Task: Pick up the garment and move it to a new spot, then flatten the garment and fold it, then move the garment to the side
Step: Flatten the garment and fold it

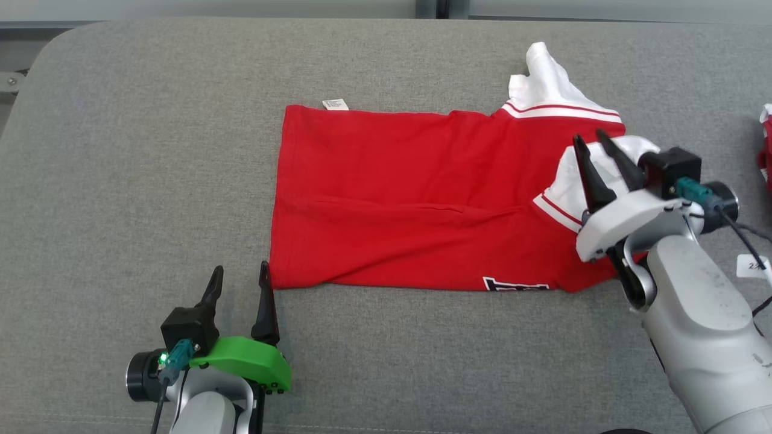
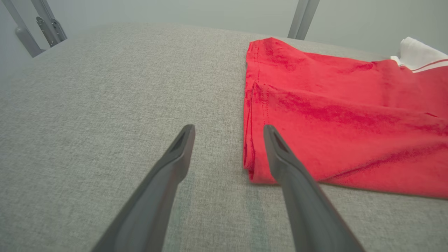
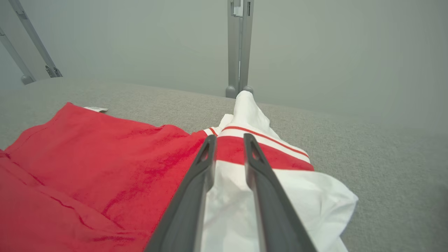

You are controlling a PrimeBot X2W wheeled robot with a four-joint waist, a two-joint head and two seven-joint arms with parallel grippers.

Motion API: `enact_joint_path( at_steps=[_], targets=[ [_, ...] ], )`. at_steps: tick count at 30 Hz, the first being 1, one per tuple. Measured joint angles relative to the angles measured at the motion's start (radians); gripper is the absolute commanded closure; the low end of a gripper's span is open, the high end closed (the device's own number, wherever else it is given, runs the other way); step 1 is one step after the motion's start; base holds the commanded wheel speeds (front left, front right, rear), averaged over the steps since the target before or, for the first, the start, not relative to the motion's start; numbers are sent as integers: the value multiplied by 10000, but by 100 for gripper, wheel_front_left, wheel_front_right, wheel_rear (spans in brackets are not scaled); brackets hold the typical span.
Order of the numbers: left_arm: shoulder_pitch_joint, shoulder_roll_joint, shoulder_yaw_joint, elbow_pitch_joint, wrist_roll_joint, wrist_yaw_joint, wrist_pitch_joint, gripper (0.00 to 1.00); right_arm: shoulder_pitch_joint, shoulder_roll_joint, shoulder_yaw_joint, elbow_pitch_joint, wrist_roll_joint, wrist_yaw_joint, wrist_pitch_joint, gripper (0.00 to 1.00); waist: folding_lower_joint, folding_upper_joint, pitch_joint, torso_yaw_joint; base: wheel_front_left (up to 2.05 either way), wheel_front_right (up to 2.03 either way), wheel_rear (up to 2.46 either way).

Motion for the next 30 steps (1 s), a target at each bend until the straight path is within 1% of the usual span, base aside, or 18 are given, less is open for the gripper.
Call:
enact_joint_path(
  at_steps=[3,6,10,14,16,19,23,30],
  targets=[
    [-107,-2,-63,2,-6,4,0,0,-322,203,-516,-433,-178,0,-2,0,1,0,-20,72,0,0,0],
    [-72,0,-15,10,-6,69,0,0,19,391,-738,-980,-257,0,-2,0,0,-1,-129,40,0,0,0],
    [153,0,163,12,-19,75,0,0,1330,349,-1030,-1632,-79,0,-2,0,1,0,-327,-159,0,0,0],
    [312,0,265,-27,-21,69,0,0,2720,100,-1649,-2015,278,0,0,0,0,0,-475,-475,0,0,0],
    [318,0,305,-52,12,42,-2,0,3297,79,-1987,-2165,493,0,-2,0,0,0,-533,-641,0,0,0],
    [355,0,326,-69,54,15,0,0,3773,63,-2161,-2176,648,0,-2,0,0,0,-596,-867,0,0,0],
    [368,0,324,-63,111,-31,0,0,3812,115,-2243,-1925,750,0,-2,0,0,0,-609,-1048,0,0,0],
    [308,2,253,-13,247,-121,0,0,3135,161,-1985,-947,894,0,-2,0,1,0,-400,-855,0,0,0]
  ],
)
